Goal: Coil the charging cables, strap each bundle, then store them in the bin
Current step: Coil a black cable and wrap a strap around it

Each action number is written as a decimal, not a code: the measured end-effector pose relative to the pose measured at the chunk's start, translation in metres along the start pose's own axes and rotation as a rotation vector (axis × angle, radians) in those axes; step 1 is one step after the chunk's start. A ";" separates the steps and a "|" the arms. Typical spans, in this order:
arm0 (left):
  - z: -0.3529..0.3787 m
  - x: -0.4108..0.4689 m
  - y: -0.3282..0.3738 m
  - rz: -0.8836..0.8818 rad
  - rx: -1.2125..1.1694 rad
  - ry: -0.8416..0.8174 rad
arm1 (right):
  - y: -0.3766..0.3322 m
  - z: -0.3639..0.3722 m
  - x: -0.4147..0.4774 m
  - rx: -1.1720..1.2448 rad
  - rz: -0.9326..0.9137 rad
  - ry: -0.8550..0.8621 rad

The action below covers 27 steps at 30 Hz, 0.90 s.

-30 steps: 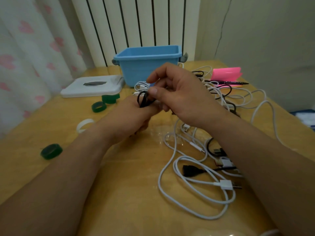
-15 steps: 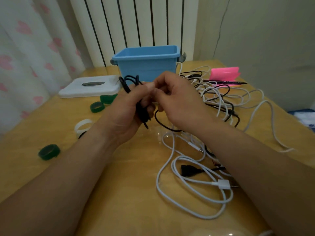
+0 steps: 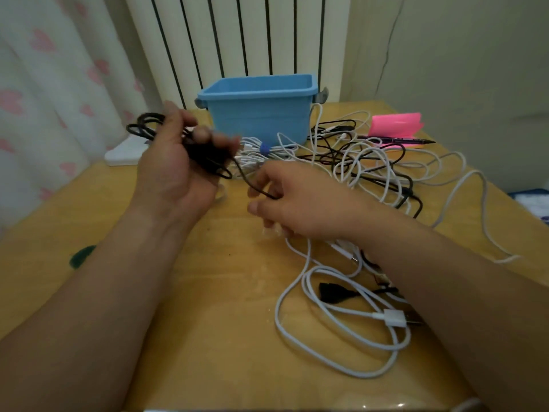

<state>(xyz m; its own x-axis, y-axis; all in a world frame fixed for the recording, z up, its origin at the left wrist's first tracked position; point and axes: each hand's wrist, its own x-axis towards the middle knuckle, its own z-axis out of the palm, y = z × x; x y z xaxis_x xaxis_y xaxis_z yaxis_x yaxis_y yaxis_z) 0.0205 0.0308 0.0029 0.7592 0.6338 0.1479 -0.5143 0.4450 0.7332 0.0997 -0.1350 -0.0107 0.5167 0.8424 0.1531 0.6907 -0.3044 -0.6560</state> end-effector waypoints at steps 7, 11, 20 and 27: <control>-0.006 -0.004 -0.003 0.231 0.949 -0.039 | -0.002 -0.022 -0.003 -0.159 -0.076 0.040; -0.002 -0.012 -0.006 0.220 1.179 -0.290 | 0.008 -0.038 -0.004 -0.122 -0.073 0.161; 0.002 -0.024 -0.007 -0.137 1.198 -0.567 | 0.010 -0.034 0.003 0.359 -0.151 0.248; -0.002 -0.012 -0.002 -0.078 0.596 -0.353 | 0.016 -0.039 0.002 0.250 -0.043 0.243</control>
<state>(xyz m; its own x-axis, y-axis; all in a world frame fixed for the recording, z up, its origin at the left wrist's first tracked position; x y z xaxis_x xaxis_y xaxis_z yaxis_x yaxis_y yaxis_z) 0.0119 0.0238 -0.0018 0.9211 0.3257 0.2132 -0.2232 -0.0068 0.9747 0.1314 -0.1560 0.0080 0.6164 0.7121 0.3361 0.5843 -0.1275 -0.8015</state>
